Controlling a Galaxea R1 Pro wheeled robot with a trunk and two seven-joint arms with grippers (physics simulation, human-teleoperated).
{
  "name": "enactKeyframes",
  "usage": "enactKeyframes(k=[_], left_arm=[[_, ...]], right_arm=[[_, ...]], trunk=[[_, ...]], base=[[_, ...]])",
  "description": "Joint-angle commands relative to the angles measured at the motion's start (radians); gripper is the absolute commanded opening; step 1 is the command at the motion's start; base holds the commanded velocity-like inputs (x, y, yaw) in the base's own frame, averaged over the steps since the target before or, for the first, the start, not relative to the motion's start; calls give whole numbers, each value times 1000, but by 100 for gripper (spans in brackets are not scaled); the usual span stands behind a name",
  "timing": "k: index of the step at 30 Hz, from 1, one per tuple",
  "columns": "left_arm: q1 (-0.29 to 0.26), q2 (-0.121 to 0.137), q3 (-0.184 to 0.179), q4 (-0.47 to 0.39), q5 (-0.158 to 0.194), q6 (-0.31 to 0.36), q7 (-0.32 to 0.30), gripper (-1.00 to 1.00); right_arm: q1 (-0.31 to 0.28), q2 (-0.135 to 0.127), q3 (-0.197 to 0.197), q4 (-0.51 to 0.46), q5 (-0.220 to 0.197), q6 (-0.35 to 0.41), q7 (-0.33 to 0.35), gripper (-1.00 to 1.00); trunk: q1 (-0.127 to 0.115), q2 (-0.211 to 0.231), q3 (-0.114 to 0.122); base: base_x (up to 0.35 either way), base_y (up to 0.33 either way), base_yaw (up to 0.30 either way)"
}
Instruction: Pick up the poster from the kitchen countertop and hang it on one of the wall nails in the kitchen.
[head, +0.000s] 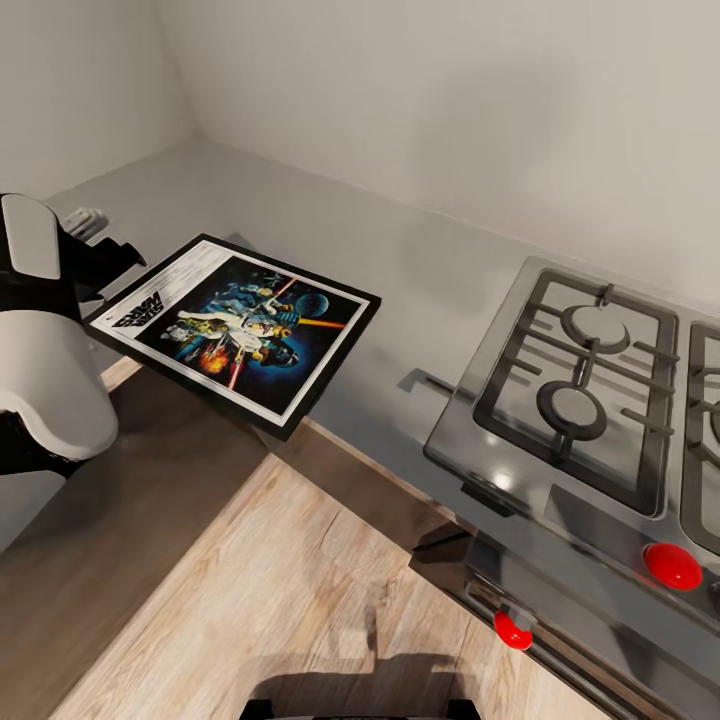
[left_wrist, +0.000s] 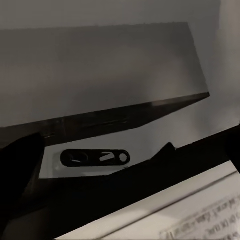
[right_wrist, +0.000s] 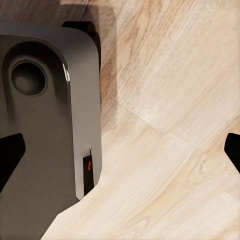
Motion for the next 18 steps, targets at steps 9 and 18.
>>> enactKeyframes(k=[9,18], left_arm=[[0,13,1,56,12,1,10,100],[0,14,1,55,12,1,9,100]], right_arm=[[0,0,-5,1,-8,0,10,100],[0,0,-5,1,-8,0,10,100]], trunk=[[0,0,-1],[0,0,-1]], base=[[0,0,0],[0,0,0]])
